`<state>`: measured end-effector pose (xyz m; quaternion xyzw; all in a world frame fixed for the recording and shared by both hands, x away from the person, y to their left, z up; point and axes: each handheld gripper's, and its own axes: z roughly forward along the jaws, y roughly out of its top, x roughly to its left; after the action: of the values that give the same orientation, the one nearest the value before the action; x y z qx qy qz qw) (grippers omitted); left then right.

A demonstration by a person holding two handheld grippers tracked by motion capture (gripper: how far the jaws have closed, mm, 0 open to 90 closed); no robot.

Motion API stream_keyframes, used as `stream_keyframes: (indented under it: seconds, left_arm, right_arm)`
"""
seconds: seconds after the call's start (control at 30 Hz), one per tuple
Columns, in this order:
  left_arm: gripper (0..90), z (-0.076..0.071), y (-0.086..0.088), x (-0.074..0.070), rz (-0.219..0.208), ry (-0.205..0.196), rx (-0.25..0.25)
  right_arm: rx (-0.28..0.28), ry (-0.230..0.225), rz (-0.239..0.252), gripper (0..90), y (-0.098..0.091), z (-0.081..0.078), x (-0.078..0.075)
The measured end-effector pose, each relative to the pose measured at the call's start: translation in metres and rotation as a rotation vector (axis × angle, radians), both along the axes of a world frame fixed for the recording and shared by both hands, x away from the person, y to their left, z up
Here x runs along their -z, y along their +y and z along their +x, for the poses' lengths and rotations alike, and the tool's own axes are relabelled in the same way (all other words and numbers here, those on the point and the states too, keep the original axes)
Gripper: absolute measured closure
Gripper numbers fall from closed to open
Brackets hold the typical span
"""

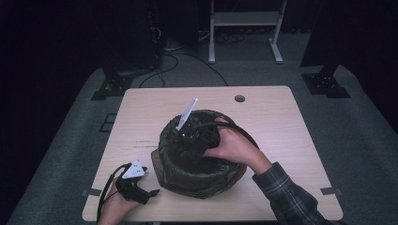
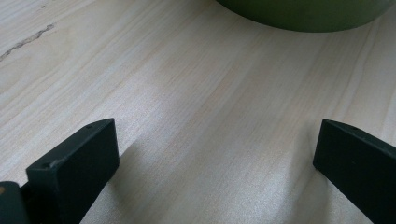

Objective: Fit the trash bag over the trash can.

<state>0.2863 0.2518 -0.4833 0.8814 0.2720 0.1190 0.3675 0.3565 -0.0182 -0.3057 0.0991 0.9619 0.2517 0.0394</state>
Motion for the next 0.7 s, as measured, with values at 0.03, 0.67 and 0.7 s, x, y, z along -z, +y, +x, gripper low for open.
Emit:
stream_keyframes:
  seconds: [0.03,0.67,0.7]
  left_arm:
    - [0.0,0.000,0.000,0.000,0.000,0.000,0.000]
    - [0.0,0.000,0.000,0.000,0.000,0.000,0.000]
    - [0.0,0.000,0.000,0.000,0.000,0.000,0.000]
  right_arm:
    - [-0.010,0.006,-0.011,9.2,0.002,-0.001,0.004]
    - [0.001,0.009,0.014,9.2,-0.003,0.001,0.003]
    - [0.002,0.004,0.027,9.2,-0.006,0.001,0.001]
